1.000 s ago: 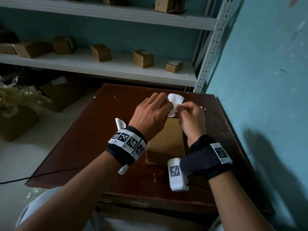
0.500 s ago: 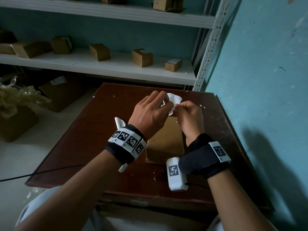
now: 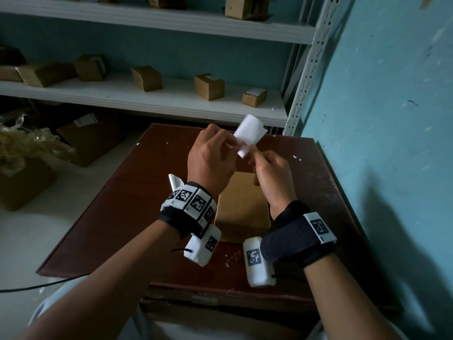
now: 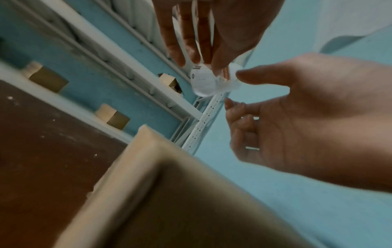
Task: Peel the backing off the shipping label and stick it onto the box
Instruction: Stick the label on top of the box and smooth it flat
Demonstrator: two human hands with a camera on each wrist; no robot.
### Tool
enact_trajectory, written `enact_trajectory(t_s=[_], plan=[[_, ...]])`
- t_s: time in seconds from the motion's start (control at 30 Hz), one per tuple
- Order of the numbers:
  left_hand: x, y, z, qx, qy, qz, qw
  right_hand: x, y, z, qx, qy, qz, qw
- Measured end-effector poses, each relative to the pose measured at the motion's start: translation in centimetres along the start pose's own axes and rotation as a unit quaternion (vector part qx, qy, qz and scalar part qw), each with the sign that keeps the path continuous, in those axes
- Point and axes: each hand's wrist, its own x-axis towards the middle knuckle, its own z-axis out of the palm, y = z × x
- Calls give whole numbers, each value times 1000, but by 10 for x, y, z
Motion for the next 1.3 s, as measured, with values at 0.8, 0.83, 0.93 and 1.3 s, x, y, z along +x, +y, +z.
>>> enact_trajectory(t_s=[0.8,0.83,0.93,1.3], plan=[[-4,1,-16,-292,-157,-296,895,-4,7,-28,3,44,-97,994],[-5,0,-15,-288,-164,-302,894,-5,8,-28,-2,45,-96,994],[-8,-2,-14,-290,-182,-320,883,-6,10,-31,-4,42,-90,995],[-16,-7,-15,-370,-212,-375,823,-15,22,-40,8,-39,-48,998]])
